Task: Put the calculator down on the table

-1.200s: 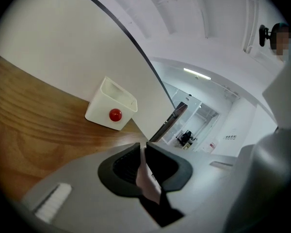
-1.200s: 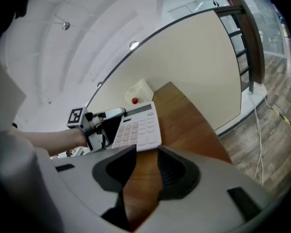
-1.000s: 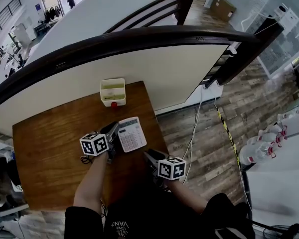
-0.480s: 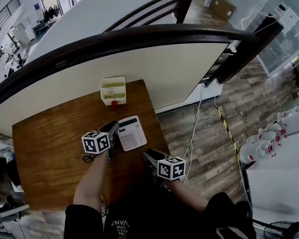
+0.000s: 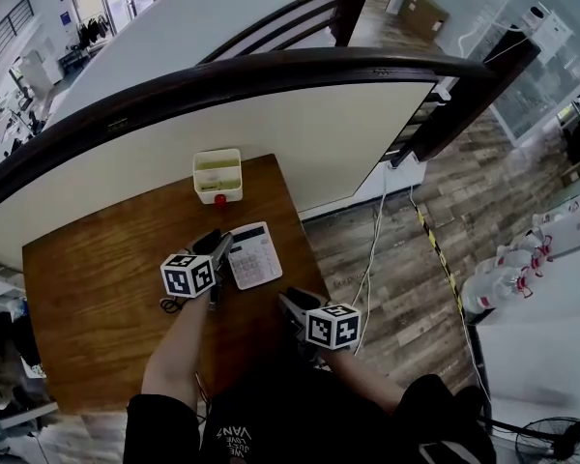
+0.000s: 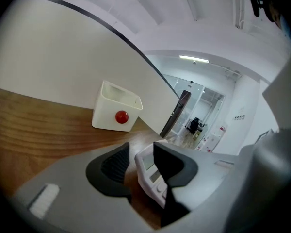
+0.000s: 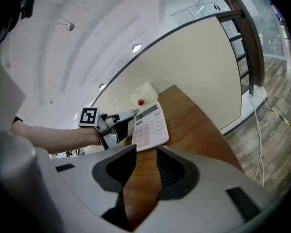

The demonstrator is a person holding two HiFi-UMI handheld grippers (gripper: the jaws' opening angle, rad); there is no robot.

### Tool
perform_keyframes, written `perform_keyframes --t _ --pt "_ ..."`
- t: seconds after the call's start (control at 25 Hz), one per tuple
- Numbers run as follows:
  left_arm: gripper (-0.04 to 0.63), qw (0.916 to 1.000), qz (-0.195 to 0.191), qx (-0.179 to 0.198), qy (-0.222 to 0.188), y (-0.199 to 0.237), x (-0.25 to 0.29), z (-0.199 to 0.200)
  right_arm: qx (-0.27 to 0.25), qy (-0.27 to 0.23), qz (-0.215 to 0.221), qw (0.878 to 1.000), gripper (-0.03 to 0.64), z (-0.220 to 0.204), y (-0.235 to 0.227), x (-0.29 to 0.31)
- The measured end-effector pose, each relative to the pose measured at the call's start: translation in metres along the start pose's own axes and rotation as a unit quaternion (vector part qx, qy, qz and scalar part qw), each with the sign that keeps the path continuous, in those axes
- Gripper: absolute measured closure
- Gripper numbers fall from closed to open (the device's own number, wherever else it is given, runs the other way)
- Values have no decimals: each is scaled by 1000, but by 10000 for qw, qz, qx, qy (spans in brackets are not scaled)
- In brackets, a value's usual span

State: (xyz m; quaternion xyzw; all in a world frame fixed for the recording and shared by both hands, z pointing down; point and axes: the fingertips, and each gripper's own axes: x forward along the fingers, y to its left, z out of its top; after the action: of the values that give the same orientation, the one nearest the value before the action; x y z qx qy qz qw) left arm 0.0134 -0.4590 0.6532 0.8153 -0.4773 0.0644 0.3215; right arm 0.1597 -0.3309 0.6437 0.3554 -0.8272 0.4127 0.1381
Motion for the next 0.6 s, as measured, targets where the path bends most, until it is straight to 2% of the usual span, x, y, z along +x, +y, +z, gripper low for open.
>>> perform_keyframes --t 0.08,0.12,0.36,0.44,0.6 --pt "401 10000 29 -32 -46 1 -2 1 8 -41 -37 10000 511 -1 2 -3" --pt "386 10000 34 -18 -41 1 -4 1 14 -64 -60 10000 511 -1 4 -5" --pt "378 9998 113 175 65 -3 -22 -4 80 -235 -187 9995 511 -6 13 -17" --pt "337 9996 181 202 73 -2 -31 -5 103 -285 -241 9993 511 -8 17 -20" --pt "327 9998 66 171 -16 -8 -52 -3 148 -445 -354 9983 511 -11 27 -26"
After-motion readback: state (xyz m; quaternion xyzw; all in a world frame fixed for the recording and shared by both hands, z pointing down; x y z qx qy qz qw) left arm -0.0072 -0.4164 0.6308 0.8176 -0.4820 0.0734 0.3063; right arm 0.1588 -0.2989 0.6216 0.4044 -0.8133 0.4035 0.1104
